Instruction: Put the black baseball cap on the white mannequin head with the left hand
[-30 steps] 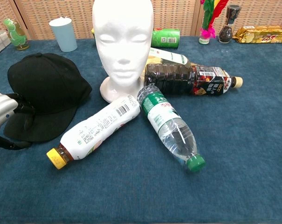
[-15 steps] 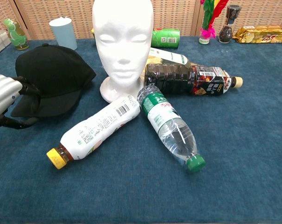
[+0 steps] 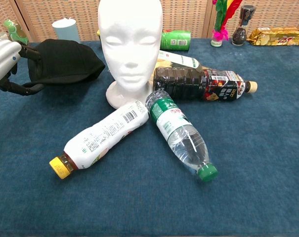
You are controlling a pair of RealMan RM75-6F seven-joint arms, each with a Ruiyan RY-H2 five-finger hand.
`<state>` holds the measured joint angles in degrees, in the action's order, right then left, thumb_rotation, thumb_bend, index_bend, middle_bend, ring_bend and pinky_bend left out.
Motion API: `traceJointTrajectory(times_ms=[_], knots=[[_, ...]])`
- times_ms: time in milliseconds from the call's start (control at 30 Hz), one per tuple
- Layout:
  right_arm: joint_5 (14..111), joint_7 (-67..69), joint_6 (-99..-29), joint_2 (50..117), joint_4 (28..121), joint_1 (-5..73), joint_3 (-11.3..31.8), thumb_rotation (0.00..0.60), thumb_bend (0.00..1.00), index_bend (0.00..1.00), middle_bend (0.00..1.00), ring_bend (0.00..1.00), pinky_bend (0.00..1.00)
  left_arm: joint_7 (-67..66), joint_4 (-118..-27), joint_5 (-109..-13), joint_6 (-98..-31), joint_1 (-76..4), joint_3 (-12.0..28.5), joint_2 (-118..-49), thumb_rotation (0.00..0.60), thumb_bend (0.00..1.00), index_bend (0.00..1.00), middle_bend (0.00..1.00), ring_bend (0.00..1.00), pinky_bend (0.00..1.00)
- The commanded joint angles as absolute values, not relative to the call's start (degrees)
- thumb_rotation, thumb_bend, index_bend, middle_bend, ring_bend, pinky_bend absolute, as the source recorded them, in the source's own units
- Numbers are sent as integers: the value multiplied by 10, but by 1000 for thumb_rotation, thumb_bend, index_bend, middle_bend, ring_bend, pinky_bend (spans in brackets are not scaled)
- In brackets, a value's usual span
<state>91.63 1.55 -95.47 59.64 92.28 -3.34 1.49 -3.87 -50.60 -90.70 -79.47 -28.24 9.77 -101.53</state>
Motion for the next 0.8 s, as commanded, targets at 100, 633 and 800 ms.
traceJointTrajectory(times_ms=[100,633,800], knots=[[917,12,-954,596,926,-32,16,600,257,394,422,460,480,-30,-498,-886,-779,-300,117,-1013,600,281,519,409,281,537],[916,8,-954,591,933,-35,18,600,258,394,422,460,485,-12,-437,-810,-696,-339,147,-1036,600,357,474,341,248,550],[916,9,-956,589,935,-37,18,600,258,394,422,460,485,-12,-437,-799,-693,-341,150,-1037,600,411,728,431,438,728]])
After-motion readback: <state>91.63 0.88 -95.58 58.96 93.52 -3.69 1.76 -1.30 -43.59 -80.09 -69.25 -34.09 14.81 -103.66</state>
